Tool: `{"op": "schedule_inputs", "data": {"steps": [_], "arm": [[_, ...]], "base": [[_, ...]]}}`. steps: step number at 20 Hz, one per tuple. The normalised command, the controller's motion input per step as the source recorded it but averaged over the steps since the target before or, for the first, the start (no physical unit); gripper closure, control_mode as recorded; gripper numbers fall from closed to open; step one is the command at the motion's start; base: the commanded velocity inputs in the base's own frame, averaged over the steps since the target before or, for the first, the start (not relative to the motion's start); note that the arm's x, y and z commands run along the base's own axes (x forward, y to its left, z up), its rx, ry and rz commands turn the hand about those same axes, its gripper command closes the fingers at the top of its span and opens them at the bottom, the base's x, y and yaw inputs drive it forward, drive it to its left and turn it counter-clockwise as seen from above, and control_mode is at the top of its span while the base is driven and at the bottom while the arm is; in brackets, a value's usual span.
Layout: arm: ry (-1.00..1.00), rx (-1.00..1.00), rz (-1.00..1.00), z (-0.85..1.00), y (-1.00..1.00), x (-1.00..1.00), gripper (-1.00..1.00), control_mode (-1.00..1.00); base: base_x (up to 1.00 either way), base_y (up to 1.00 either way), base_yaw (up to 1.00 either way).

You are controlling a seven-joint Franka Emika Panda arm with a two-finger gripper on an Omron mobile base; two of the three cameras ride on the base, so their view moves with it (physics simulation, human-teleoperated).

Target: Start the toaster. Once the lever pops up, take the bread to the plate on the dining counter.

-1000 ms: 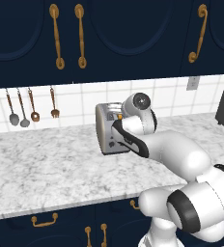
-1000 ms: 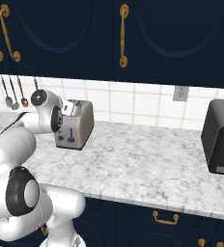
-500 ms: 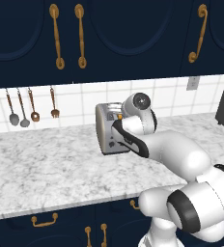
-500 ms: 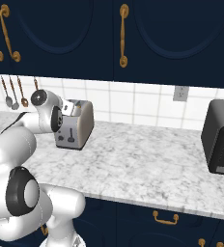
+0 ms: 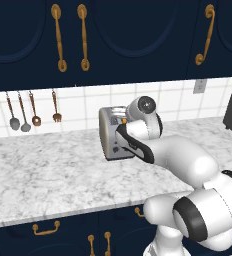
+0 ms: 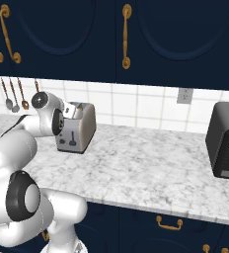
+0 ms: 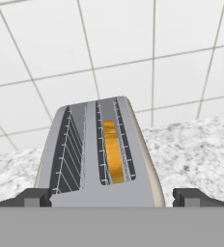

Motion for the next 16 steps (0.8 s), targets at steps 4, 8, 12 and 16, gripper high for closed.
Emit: {"op": "schedule_inputs", "data": {"steps": [4, 8, 12, 16], "arm": [[0.00, 0.00, 0.00, 0.00, 0.00, 0.00, -1.00, -1.00], [0.00, 0.00, 0.00, 0.00, 0.00, 0.00, -1.00, -1.00], [0.00, 0.00, 0.00, 0.00, 0.00, 0.00, -1.00, -1.00], [0.00, 0.00, 0.00, 0.00, 0.00, 0.00, -1.00, -1.00]], "base": [[0.00, 0.00, 0.00], [0.00, 0.00, 0.00], [0.00, 0.00, 0.00], [0.00, 0.00, 0.00]]}}
